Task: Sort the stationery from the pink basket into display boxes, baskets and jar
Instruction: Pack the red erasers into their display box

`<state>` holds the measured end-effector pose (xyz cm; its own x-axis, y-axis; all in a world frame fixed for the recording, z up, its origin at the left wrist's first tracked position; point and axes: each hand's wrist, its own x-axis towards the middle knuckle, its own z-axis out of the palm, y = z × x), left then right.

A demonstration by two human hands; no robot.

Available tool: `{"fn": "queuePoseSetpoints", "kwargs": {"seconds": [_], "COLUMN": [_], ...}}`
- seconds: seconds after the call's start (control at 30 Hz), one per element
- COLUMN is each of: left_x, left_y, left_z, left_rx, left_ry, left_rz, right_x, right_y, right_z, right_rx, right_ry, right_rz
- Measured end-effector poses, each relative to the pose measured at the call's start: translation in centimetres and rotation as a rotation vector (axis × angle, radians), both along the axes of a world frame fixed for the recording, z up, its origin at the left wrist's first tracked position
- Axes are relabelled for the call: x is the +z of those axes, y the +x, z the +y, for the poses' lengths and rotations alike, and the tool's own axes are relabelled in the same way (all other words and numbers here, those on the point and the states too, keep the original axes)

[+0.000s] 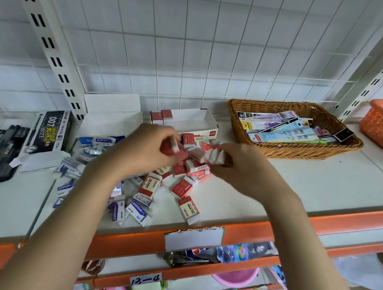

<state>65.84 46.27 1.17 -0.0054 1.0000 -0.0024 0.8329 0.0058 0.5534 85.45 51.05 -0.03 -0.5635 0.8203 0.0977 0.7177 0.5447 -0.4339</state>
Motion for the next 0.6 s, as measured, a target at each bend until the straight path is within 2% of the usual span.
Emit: {"fn": "queuePoseSetpoints", "kwargs": {"seconds": [0.23,0.43,0.6], "left_x": [1.2,-0.6,-1.6], "left_y": [-3.1,-4.3,-4.3], "left_z": [2.3,3.7,4.4], "left_rx": [0.190,0.290,0.345], "left_ry": [0.151,0.148,0.164], "left_rz": [-0.016,-0.026,-0.027], "right_x": [2.7,1.1,-1.1], "right_y": [-3.3,-9.3,-12.5], "right_z": [5.2,12.0,14.4], "right_rx": [-0.044,-0.078,-0.111], "right_ry": [-0.069,-0.107,-0.156], "right_rz": [0.057,-0.167,-0.357]}}
